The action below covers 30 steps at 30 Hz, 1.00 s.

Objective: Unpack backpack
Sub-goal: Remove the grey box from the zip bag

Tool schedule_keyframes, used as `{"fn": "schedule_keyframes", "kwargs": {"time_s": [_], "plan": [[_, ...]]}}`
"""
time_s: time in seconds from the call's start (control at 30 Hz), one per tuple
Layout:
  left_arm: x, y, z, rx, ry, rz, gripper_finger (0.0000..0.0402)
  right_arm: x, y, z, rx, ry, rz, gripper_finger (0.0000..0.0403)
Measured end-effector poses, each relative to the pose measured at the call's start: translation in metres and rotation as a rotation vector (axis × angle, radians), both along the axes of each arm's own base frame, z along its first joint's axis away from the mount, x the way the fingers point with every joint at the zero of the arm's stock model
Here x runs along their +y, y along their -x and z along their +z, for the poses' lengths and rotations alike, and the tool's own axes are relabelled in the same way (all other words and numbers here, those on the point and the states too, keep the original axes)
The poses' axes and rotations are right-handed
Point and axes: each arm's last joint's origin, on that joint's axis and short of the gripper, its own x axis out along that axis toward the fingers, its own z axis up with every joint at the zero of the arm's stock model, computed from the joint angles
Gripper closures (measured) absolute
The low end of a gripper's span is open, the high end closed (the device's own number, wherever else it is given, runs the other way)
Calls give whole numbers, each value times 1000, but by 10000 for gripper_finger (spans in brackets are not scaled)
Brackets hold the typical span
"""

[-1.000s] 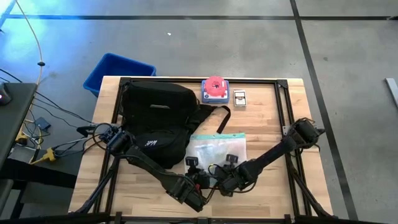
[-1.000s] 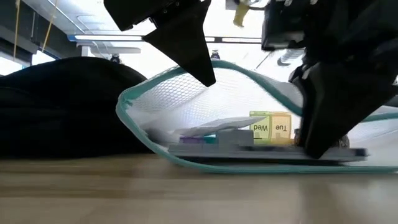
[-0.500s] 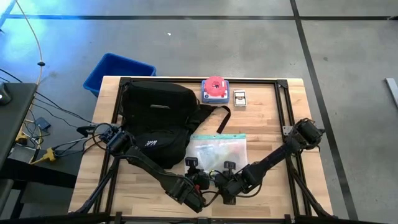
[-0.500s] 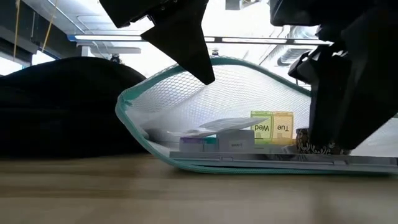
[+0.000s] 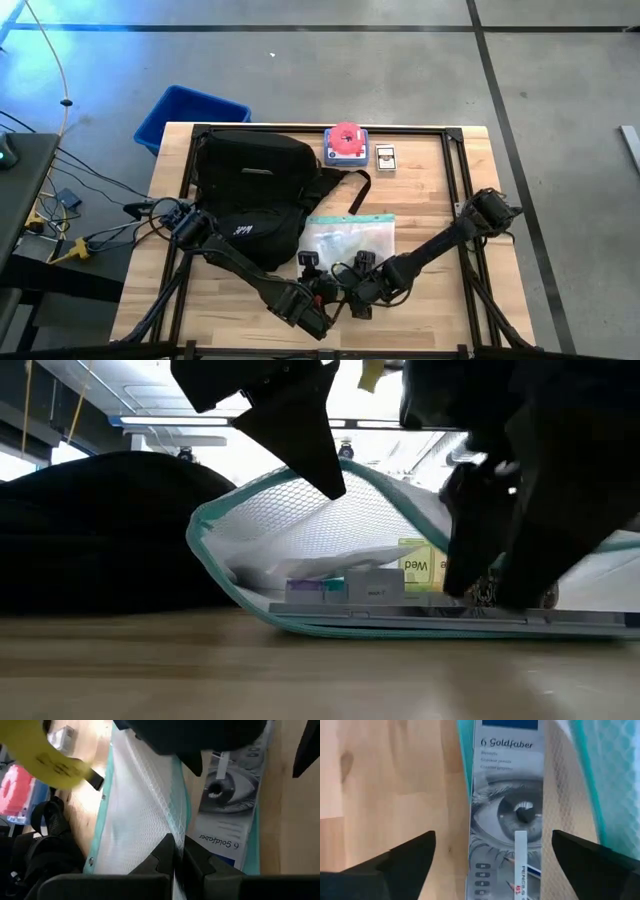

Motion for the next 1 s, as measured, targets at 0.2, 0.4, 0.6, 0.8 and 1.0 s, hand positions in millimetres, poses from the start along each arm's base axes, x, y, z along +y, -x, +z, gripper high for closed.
{"fn": "schedule_keyframes", "kwargs": {"time_s": [0.2,0.4,0.6,0.8,1.0], "plan": [[0,0,0,6,7,-2,401,2,-2,-20,54,14,-12,19],[0,0,0,6,7,-2,401,2,1,-25,77,29,-59,110],[0,0,0,4,8,1,401,10,6,-26,81,27,-55,190],[0,0,0,-6,-5,7,401,24,12,-9,124,29,-46,190],[0,0,0,-6,-9,7,401,55,23,20,196,-7,47,184]]}}
